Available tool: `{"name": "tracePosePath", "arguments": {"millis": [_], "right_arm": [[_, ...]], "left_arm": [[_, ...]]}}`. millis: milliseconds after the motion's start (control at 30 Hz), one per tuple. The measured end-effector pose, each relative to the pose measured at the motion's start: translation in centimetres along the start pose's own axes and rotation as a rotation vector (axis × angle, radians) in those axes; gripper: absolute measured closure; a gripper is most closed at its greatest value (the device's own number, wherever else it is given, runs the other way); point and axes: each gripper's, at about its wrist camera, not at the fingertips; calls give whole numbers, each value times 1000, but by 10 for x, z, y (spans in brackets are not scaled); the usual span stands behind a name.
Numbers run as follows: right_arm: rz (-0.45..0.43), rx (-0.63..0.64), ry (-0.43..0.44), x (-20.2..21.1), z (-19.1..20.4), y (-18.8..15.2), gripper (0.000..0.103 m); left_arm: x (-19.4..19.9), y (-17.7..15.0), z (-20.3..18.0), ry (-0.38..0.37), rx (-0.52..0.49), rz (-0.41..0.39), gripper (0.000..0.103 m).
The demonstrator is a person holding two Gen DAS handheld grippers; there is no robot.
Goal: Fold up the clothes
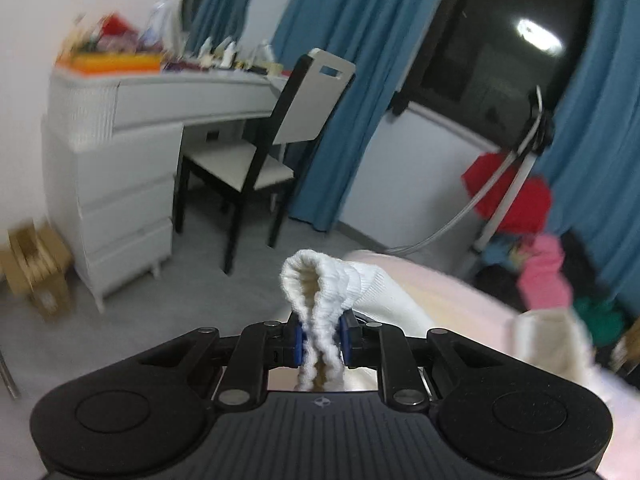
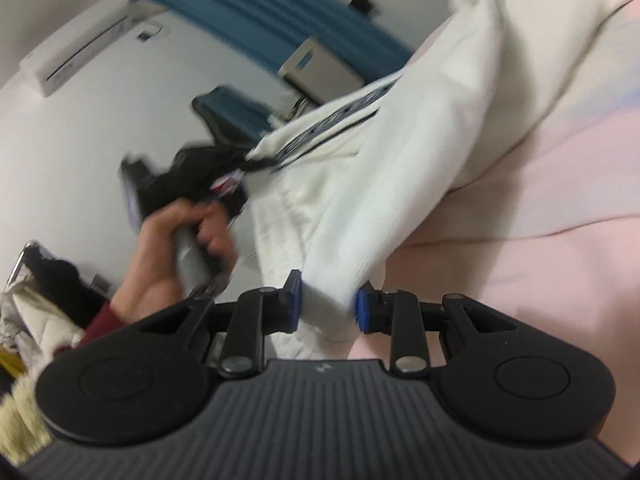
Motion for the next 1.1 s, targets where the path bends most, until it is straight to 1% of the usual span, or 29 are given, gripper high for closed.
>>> {"name": "tracePosePath", "arguments": {"millis": [33, 100, 167, 233, 267, 300, 333, 367, 400, 433, 467, 500, 533, 600, 667, 767, 800, 833, 933, 1000, 1067, 1100], "right_arm": [[8, 22, -13, -13, 3, -2, 73], [48, 47, -68, -37, 2, -5, 73], [98, 50, -123, -50, -5, -5, 72], [119, 57, -125, -52, -9, -3, 70], [129, 64, -120, -52, -10, -2, 69], [139, 70, -114, -51, -11, 0, 67], [155, 84, -125, -50, -8, 3, 65], [172, 99, -138, -50, -6, 6, 59], [184, 127, -152, -49, -3, 8, 45], [186, 168, -166, -45, 0, 7, 39], [162, 203, -179, -35, 4, 7, 30], [135, 236, -192, -26, 8, 8, 26], [108, 270, -206, -16, 12, 8, 18], [41, 321, -239, 11, 19, 11, 20], [-32, 372, -268, 43, 24, 15, 20], [-173, 523, -335, 100, 26, 17, 20], [-223, 582, -368, 118, 25, 20, 20], [-253, 605, -407, 132, 23, 24, 20], [-334, 660, -527, 172, 17, 36, 20], [-360, 645, -587, 192, 8, 42, 20], [-385, 624, -626, 208, -3, 47, 19], [-391, 602, -625, 212, -10, 49, 19]], "left_arm": [[-12, -2, 1, 11, -21, 11, 84], [-33, -8, 3, 31, -56, 29, 83], [-45, -21, 7, 38, -59, 32, 81], [-48, -31, 9, 40, -78, 29, 78], [-47, -35, 8, 44, -90, 28, 73], [-44, -36, 6, 59, -98, 31, 59], [-40, -37, 4, 81, -103, 36, 50], [-34, -39, 3, 110, -108, 39, 34], [-26, -40, 0, 149, -113, 36, 27], [-16, -41, -5, 171, -119, 26, 25], [-6, -42, -11, 164, -127, 13, 22], [5, -45, -18, 149, -139, 2, 17], [16, -49, -27, 136, -153, -5, 15], [41, -58, -47, 108, -178, -15, 14], [67, -71, -71, 46, -198, -20, 12], [98, -92, -112, -54, -237, -15, 8], [103, -100, -126, -80, -251, -18, 8], [109, -108, -141, -106, -265, -21, 8], [124, -130, -185, -181, -307, -28, 8], [120, -140, -215, -218, -334, -28, 8], [110, -146, -243, -223, -353, -33, 8], [103, -145, -254, -218, -354, -36, 8]]}}
Point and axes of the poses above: each gripper's, at about its wrist camera, not at the fingertips, and x roughly against the way its jaws point, z to its left, y to its top
